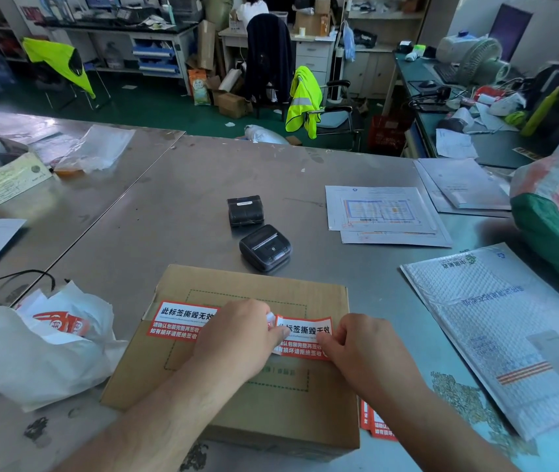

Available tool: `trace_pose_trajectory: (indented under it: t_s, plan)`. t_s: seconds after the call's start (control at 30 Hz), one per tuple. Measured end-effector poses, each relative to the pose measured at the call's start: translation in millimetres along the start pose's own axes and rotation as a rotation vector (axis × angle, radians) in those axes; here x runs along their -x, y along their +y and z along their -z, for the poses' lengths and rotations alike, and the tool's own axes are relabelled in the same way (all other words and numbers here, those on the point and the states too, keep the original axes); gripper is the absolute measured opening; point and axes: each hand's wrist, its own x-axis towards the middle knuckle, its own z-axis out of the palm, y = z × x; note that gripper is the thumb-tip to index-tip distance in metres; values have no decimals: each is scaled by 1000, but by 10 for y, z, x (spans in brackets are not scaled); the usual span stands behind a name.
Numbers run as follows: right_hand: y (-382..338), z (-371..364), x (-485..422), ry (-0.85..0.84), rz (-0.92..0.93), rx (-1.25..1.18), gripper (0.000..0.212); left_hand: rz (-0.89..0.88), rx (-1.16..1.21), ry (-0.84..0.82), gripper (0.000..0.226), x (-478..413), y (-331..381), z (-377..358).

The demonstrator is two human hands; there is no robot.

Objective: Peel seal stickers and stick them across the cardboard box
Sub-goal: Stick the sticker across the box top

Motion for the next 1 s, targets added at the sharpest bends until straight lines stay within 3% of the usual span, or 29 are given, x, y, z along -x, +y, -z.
trace_pose_trajectory:
  t_s: [0.57,0.73,1.0]
  plan:
    - [-15,19,-11,-19,33,82,33,-6,-104,-20,52,1,-40,48]
    - [15,103,-48,-52,-43,74,48,-16,-90,-18,52,-4,-68,37]
    - [143,167,-165,-240,-48,-31,51,-12,-110,-180,55,-90,-96,137]
